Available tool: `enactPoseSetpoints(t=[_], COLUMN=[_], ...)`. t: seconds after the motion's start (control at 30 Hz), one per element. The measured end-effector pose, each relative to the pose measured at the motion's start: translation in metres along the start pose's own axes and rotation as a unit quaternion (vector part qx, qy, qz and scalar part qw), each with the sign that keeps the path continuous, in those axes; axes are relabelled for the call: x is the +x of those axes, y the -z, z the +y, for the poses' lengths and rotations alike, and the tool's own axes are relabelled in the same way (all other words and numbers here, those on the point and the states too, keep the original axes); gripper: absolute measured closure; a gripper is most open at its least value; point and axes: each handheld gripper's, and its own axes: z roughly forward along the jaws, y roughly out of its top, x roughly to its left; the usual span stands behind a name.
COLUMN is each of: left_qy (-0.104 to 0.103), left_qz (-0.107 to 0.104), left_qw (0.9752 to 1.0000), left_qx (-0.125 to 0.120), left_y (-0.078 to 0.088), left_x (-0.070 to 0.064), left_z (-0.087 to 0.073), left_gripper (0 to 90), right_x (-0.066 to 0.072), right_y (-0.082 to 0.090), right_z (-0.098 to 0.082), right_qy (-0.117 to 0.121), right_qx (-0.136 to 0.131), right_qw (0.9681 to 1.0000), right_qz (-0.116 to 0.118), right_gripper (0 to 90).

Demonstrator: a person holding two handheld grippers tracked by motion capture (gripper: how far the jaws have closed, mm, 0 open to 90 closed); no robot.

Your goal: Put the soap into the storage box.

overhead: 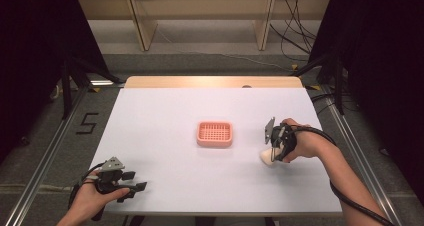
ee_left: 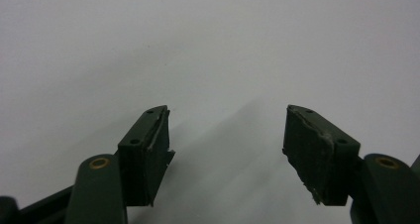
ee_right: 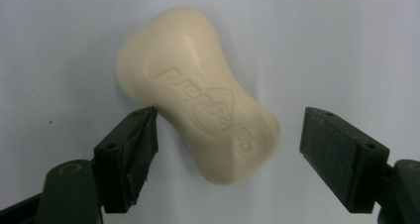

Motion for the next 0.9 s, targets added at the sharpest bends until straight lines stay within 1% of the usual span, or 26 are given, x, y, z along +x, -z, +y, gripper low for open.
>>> enactPoseSetpoints(t=[0.07,0.1,0.13,0.17,0.2,0.23,0.27,0.33,0.4,0.43,0.47,0.5,0.53,0.6,0.63,0.67,0.7,0.73,0.77,0.8,0.87,0.9], left_qy=[0.003,0.006,0.002,0.003,0.001,0.000,-0.006,-0.002,0.000,0.000,0.002,0.000,-0.003,-0.004,0.001,0.001,0.000,0.000,0.000,-0.004,0.001,0.000], left_qz=[0.000,-0.002,-0.006,-0.001,0.000,-0.001,-0.004,-0.001,0.003,0.003,-0.002,-0.004,-0.003,-0.003,-0.004,-0.004,-0.003,-0.003,-0.003,-0.003,-0.003,-0.003], left_qw=[1.0000,1.0000,1.0000,1.0000,1.0000,1.0000,1.0000,1.0000,1.0000,1.0000,1.0000,1.0000,1.0000,1.0000,1.0000,1.0000,1.0000,1.0000,1.0000,1.0000,1.0000,1.0000], left_qx=[0.000,0.000,0.002,0.002,0.000,-0.002,0.003,-0.001,0.002,0.004,0.001,-0.001,0.001,0.003,-0.001,0.000,-0.002,0.001,-0.001,0.003,-0.002,0.002], left_y=[0.000,0.000,0.000,-0.001,-0.001,-0.001,0.000,-0.001,-0.001,-0.001,-0.001,-0.001,-0.001,0.000,-0.001,-0.001,-0.001,-0.001,-0.001,0.000,-0.001,-0.001], left_x=[0.000,0.000,0.000,0.000,0.000,0.000,0.000,0.000,0.000,0.000,0.000,-0.001,0.000,0.000,-0.001,-0.001,-0.001,-0.001,-0.001,0.000,-0.001,-0.001], left_z=[0.000,0.000,0.000,0.000,-0.001,0.000,0.000,-0.001,0.000,0.000,-0.001,-0.001,-0.001,-0.001,-0.001,-0.001,-0.001,-0.001,-0.001,0.000,-0.001,-0.001], left_gripper=[34.2,34.2,34.2,34.2,34.2,34.2,34.2,34.2,34.2,34.2,34.2,34.2,34.2,34.2,34.2,34.2,34.2,34.2,34.2,34.3,34.2,34.2], right_x=[0.000,0.000,-0.001,-0.001,0.001,-0.002,0.000,-0.001,-0.002,-0.002,-0.002,-0.001,-0.003,-0.002,-0.002,-0.001,0.003,-0.001,0.000,-0.001,0.000,0.000], right_y=[-0.002,-0.002,-0.003,-0.004,-0.004,-0.005,-0.005,-0.007,-0.009,-0.010,-0.011,-0.011,-0.012,-0.014,-0.015,-0.015,-0.015,-0.017,-0.018,-0.019,-0.021,-0.022], right_z=[0.000,0.000,0.000,0.000,0.000,0.000,0.001,0.001,0.003,0.004,0.004,0.005,0.006,0.007,0.007,0.007,0.007,0.008,0.008,0.009,0.009,0.009], right_qy=[0.001,0.006,0.011,0.015,0.003,0.023,0.007,0.018,0.035,0.027,0.026,0.024,0.041,0.031,0.032,0.025,-0.002,0.033,0.034,0.040,0.045,0.046], right_qx=[-0.001,-0.001,-0.001,-0.001,0.003,-0.004,0.000,-0.003,-0.005,-0.003,-0.003,-0.002,-0.005,-0.006,-0.007,-0.005,0.008,-0.006,-0.006,-0.005,-0.003,-0.006], right_qw=[1.0000,1.0000,0.9999,0.9999,1.0000,0.9997,1.0000,0.9997,0.9993,0.9995,0.9994,0.9995,0.9989,0.9992,0.9991,0.9992,0.9992,0.9987,0.9986,0.9983,0.9980,0.9978], right_qz=[0.004,0.007,0.007,0.005,0.002,0.003,0.006,0.013,0.015,0.017,0.022,0.018,0.021,0.024,0.028,0.032,0.039,0.038,0.040,0.042,0.044,0.048], right_gripper=[23.6,23.6,23.6,23.6,23.7,24.4,24.8,24.8,24.8,24.8,24.8,24.9,25.1,25.7,26.7,27.3,27.8,28.6,30.0,30.9,33.2,34.9])
